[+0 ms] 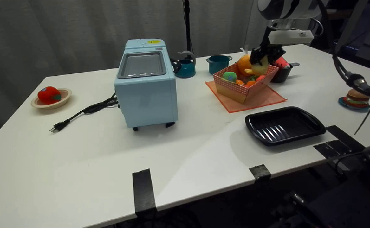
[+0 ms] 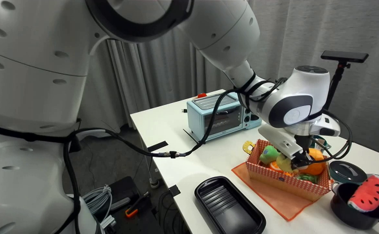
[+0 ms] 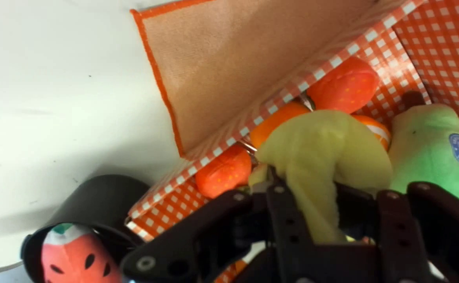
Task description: Put the banana plushy on the black tray
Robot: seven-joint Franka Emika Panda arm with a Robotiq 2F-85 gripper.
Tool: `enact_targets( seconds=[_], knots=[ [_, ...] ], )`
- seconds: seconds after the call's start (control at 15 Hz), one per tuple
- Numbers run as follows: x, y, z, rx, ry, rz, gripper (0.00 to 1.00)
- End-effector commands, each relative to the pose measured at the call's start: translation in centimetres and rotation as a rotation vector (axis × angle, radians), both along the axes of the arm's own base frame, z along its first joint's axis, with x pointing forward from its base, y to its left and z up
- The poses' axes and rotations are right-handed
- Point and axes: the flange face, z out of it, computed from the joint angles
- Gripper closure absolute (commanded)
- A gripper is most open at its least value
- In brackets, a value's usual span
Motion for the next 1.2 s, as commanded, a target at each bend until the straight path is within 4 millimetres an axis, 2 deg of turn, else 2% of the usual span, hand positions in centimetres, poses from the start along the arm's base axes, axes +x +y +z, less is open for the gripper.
enact_targets(
  seconds=[0.0, 0.27, 0.6, 0.87, 1.13],
  knots=[
    [-5.6, 0.5, 3.3, 0.033, -0.067, 0.011, 0.98],
    [-10.5, 1.4, 4.6, 0.052, -0.100, 0.029, 0.98],
    [-15.4, 2.6, 3.4, 0.044, -0.047, 0.060, 0.98],
    [-17.4, 2.6, 1.2, 0.020, 0.016, 0.064, 0.98],
    [-17.9, 2.8, -0.4, -0.002, 0.040, 0.071, 0.98]
  ],
)
